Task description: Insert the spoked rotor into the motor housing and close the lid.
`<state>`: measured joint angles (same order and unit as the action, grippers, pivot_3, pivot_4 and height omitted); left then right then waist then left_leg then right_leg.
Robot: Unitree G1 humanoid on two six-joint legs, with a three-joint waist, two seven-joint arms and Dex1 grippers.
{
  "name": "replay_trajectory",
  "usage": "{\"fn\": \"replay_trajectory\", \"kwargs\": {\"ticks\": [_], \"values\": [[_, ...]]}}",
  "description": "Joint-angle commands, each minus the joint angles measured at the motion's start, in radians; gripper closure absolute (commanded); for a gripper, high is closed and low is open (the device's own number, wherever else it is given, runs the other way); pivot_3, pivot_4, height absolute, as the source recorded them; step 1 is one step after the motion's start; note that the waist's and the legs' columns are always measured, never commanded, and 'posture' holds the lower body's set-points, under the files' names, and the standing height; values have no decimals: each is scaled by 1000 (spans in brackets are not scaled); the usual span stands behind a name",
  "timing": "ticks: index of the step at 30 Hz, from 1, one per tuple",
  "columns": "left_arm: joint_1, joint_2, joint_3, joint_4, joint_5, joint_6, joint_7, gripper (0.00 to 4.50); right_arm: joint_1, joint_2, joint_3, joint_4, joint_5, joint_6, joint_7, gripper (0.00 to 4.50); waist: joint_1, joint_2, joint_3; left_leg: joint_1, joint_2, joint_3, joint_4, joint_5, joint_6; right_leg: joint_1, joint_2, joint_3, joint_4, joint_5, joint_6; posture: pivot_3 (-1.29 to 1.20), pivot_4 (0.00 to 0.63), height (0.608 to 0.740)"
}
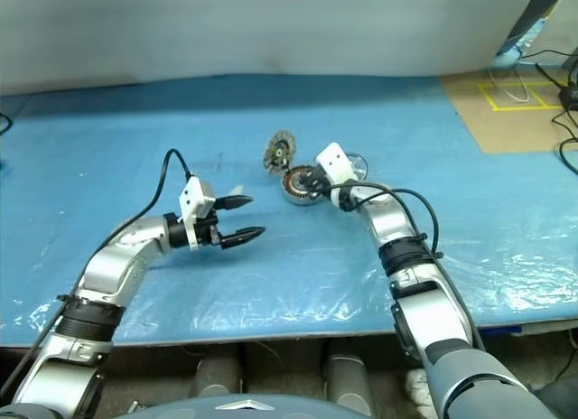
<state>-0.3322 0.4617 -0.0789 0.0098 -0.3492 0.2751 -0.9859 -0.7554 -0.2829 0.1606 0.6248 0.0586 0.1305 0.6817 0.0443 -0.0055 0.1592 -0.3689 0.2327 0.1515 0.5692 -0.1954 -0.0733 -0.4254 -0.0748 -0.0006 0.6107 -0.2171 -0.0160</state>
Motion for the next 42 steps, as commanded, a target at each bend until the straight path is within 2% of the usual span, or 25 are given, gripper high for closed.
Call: {"fn": "replay_trajectory", "kwargs": {"ticks": [1, 13, 42], "values": [[12, 11, 13, -30, 14, -34, 17, 353, -6, -7, -19, -47, 7, -13, 17, 3944, 0, 0, 0, 0, 0, 0, 0, 0, 0, 0, 0, 0, 0, 0, 0, 0, 150, 740], [-2, 2, 2, 26, 39, -83, 16, 353, -17, -26, -30, -34, 9, -3, 73, 3944, 0, 0, 0, 0, 0, 0, 2, 0, 0, 0, 0, 0, 1, 0, 0, 0, 150, 740], [10, -3, -7, -2, 40, -74, 20, 353, -20, 22, -22, 39, -33, -38, 64, 3944, 0, 0, 0, 1, 1, 0, 2, 0, 0, 0, 0, 0, 2, -1, -1, 0, 150, 740]]}}
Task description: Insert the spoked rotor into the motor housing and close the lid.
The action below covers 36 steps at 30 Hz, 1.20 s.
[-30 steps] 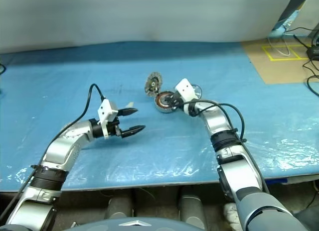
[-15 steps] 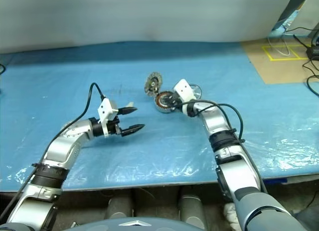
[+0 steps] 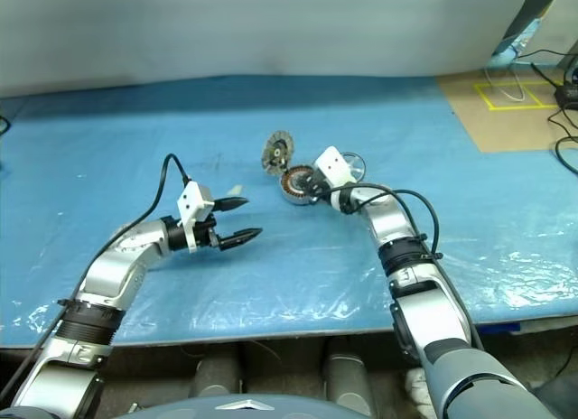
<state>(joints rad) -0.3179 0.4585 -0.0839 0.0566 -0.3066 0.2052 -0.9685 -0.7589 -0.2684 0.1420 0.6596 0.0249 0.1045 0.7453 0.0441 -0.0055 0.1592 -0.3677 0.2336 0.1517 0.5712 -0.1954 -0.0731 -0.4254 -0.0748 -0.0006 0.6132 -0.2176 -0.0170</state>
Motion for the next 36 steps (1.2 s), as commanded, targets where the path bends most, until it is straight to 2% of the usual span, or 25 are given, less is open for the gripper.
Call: {"fn": "replay_trajectory", "kwargs": {"ticks": [1, 36], "values": [[-4, 1, -3, -50, -2, -4, 2, 353, -17, 8, -3, 4, 0, -12, 2, 3944, 0, 0, 0, 0, 0, 0, 0, 0, 0, 0, 0, 0, 0, 0, 0, 0, 150, 740], [-3, -7, 5, -44, -2, -12, 17, 353, -9, 4, 6, 26, -37, -46, -20, 3944, 0, 0, 0, 1, 1, 1, 0, 0, 0, 0, 0, 0, 2, -1, -2, 0, 150, 740]]}}
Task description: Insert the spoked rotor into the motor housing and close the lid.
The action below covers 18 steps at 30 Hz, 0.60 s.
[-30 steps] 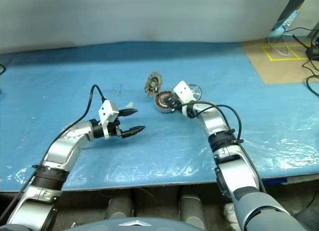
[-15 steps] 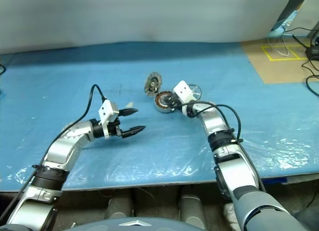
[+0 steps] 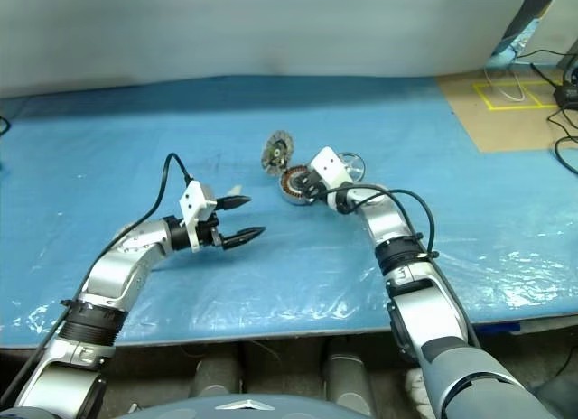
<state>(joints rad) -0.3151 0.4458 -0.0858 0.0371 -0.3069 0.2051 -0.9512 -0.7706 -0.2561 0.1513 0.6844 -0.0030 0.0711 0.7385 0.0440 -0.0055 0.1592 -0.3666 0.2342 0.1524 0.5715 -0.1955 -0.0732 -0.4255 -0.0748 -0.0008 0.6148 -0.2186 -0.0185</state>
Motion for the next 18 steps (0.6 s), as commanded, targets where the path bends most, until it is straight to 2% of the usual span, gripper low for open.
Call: {"fn": "replay_trajectory", "kwargs": {"ticks": [1, 18], "values": [[-6, 6, 6, -24, -2, -12, -1, 353, 1, -10, -7, 3, -8, -12, -12, 3944, 0, 0, 0, 0, 0, 0, 0, 0, 0, 0, 0, 0, 0, 0, 0, 0, 150, 740], [-18, -1, 13, -13, -7, -14, 5, 353, 13, -15, 9, -11, -18, -5, 4, 3944, 0, 0, 0, 0, 0, 0, 0, 0, 0, 0, 0, 0, 0, 0, 0, 0, 150, 740]]}}
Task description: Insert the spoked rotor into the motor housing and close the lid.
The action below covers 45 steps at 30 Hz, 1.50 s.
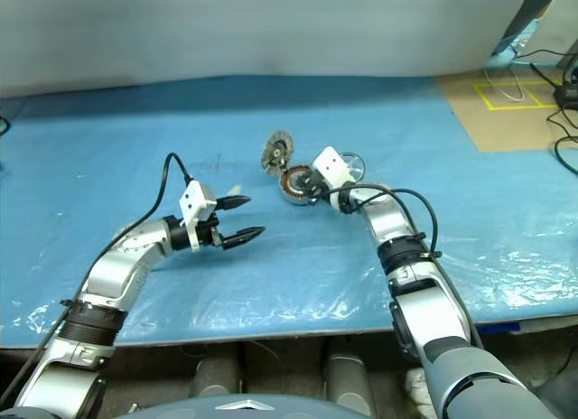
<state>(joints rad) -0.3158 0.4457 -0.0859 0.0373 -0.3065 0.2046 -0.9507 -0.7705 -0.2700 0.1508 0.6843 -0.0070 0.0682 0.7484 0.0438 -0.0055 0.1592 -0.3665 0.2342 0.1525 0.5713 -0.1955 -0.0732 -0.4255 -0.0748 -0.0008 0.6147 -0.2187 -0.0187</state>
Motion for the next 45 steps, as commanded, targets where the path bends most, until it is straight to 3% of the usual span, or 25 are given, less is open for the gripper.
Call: {"fn": "replay_trajectory", "kwargs": {"ticks": [1, 5, 12, 24, 28, 34, 45], "values": [[-18, -1, 14, -14, -7, -13, 5, 353, 13, -1, 10, -9, -17, -3, -10, 3944, 0, 0, 0, 0, 0, 0, 0, 0, 0, 0, 0, 0, 0, 0, 0, 0, 150, 740], [-16, 0, 12, -20, -7, -10, 6, 353, 17, -3, 17, 1, -29, -18, -20, 3944, 0, 0, 0, 0, 0, 0, 0, 0, 0, 0, 0, 0, 0, 0, 0, 0, 150, 740], [-11, 5, 13, -30, -9, -3, 9, 353, 18, -5, 12, -24, -13, 5, 2, 1599, 0, 0, 0, 0, 0, 0, 0, 0, 0, 0, 0, 0, 0, 0, 0, 0, 150, 740], [-14, 5, 13, -40, -16, 13, 9, 353, 2, 36, -49, -204, 107, 86, 34, 1599, 0, 0, 0, -2, 0, 1, -1, 0, 0, -3, 0, 0, 0, 0, 0, 0, 150, 740], [-13, 4, 13, -44, -17, 17, 10, 353, -13, 34, -55, -164, 92, 57, -6, 2488, 0, 0, 0, -2, 0, 1, -1, 0, 0, -3, 0, 0, 0, 0, 0, 0, 150, 740], [-10, 0, 17, -58, -26, 29, 14, 353, 7, 24, -27, -89, 45, 10, -34, 4471, 0, 0, 0, -3, 0, 1, -1, 0, 0, -3, 0, 0, 0, 0, 0, 0, 150, 740], [-14, -5, 8, -57, -30, 30, 22, 353, 19, 33, -12, -89, 39, 68, 2, 4471, 0, 0, 0, -2, 0, 1, -1, 0, 0, -4, 0, 0, 0, 0, 0, 0, 150, 740]]}}
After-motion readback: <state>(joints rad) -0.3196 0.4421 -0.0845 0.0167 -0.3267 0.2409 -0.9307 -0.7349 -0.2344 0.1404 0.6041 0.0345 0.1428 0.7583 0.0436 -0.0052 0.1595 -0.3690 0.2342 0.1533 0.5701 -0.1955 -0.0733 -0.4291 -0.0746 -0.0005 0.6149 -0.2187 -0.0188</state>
